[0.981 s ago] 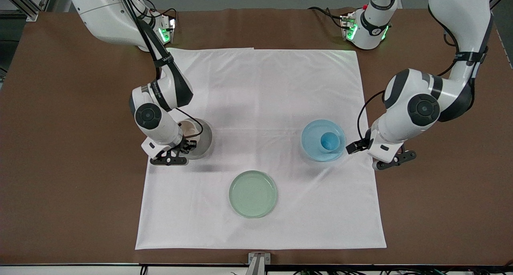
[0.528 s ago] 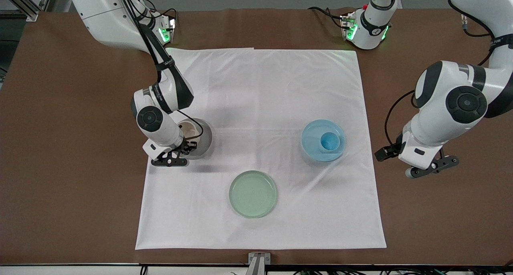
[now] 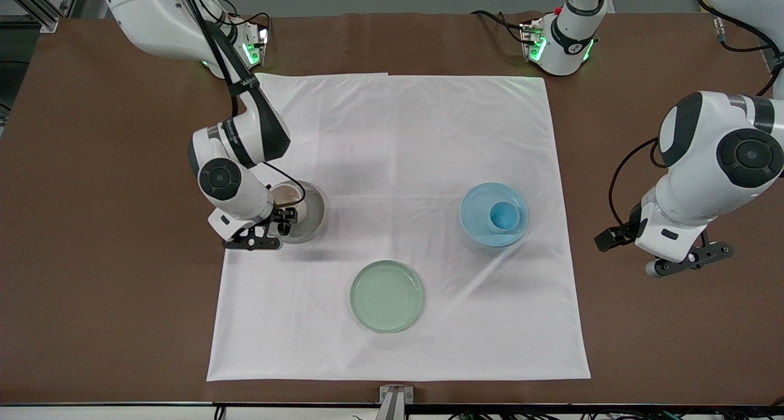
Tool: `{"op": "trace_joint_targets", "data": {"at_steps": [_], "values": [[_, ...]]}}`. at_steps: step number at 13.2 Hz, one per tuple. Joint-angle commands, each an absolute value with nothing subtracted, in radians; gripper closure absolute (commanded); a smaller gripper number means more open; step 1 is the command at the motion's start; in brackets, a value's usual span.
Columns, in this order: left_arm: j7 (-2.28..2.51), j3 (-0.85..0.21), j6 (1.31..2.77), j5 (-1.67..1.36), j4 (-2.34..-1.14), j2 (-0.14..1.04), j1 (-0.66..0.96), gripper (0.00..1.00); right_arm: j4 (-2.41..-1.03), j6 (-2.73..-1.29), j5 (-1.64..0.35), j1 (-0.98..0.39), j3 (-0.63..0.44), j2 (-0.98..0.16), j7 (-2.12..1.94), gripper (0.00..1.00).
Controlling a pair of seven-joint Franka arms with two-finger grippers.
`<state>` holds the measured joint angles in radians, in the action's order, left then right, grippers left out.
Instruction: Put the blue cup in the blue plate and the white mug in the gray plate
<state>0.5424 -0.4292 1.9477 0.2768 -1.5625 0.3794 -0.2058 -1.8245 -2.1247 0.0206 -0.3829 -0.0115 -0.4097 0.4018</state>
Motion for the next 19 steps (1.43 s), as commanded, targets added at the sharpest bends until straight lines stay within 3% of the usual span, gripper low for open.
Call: {"op": "trace_joint_targets", "data": {"at_steps": [1, 4, 6, 10, 15, 19], "values": [[0.531, -0.434, 1.919, 0.298, -1.554, 0.345, -0.210, 0.00, -1.870, -1.935, 0.025, -0.351, -0.009, -0.200, 0.404, 0.00], [0.531, -0.434, 1.898, 0.298, -1.554, 0.301, -0.218, 0.00, -1.871, -1.735, 0.025, -0.244, -0.011, -0.030, 0.297, 0.00], [0.488, -0.437, 1.855, 0.295, -1.554, 0.281, -0.239, 0.00, -1.871, -1.678, 0.025, -0.126, -0.011, 0.029, 0.134, 0.00], [0.316, -0.448, 1.752, 0.235, -1.549, 0.186, -0.308, 0.00, -1.838, -1.693, 0.025, 0.053, -0.011, 0.041, -0.079, 0.00], [0.204, -0.425, 1.642, 0.117, -1.546, 0.071, -0.301, 0.00, -1.663, -1.680, 0.025, 0.058, -0.009, 0.011, -0.080, 0.00], [0.088, -0.200, 1.540, 0.055, -1.574, -0.024, -0.096, 0.00, -1.577, -1.658, 0.025, 0.052, -0.006, -0.006, -0.077, 0.00]]}}
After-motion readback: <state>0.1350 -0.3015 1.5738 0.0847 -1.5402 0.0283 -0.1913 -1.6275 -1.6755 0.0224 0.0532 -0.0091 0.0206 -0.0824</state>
